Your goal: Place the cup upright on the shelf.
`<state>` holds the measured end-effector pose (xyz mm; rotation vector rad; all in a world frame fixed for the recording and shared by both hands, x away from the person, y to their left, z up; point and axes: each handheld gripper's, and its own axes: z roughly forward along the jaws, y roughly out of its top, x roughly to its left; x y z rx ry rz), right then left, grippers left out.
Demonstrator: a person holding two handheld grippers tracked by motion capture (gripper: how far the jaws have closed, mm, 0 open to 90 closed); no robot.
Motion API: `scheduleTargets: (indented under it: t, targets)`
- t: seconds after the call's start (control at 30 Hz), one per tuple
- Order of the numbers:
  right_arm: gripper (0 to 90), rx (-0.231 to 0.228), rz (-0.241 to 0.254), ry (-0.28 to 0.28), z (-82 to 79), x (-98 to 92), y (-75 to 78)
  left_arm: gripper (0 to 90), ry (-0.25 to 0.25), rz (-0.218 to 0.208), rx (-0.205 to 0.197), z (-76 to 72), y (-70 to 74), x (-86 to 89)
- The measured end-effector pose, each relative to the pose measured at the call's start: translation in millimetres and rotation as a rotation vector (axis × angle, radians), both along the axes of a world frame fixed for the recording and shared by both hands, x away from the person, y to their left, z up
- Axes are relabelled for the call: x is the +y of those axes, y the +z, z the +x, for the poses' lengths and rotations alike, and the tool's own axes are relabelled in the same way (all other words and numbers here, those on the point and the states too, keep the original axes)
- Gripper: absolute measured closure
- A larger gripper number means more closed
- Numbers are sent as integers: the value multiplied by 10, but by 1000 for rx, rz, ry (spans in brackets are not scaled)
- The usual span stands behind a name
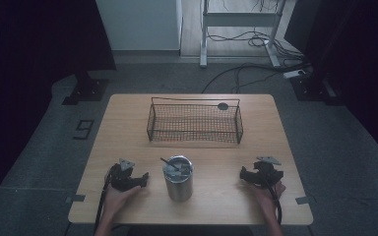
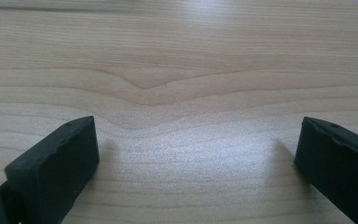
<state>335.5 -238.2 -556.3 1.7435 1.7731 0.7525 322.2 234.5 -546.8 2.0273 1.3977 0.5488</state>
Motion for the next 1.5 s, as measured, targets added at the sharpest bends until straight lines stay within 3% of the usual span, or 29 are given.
scheduleTargets:
  t: [0.13, 0.17, 0.23, 0.33, 0.57, 0.63, 0.7, 0.93, 1.27, 1.4, 1.5]
  targets:
    - [0, -1, -1, 6, 2, -6, 0, 110, 2, -1, 8, -23, 1, 16]
    - [0, 0, -1, 7, 3, -7, 0, 93, 9, -13, 14, -29, 5, 29]
    - [0, 0, -1, 8, 3, -8, 0, 83, 12, -78, 25, -43, 30, 64]
    - [0, -1, -2, 10, 4, -11, 0, 71, 32, -72, -2, -66, 71, 86]
    - [0, 1, -1, 10, 4, -11, 2, 69, 22, -70, -23, -114, 146, 110]
    - [0, 1, -2, 11, 4, -11, 2, 69, 15, -89, -40, -143, 195, 113]
    - [0, -1, -2, 9, 3, -12, 0, 67, -9, -136, -64, -206, 280, 116]
    - [0, -1, -1, 9, -6, -20, 0, 62, -60, -170, -96, -358, 409, 34]
    - [0, -1, -1, 11, -6, -22, 0, 60, -83, -180, -110, -504, 467, -91]
    - [0, -2, -1, 13, -3, -23, 0, 57, -100, -153, -113, -568, 491, -172]
    - [0, 1, -2, 16, 5, -27, 2, 56, -103, -159, -117, -604, 518, -177]
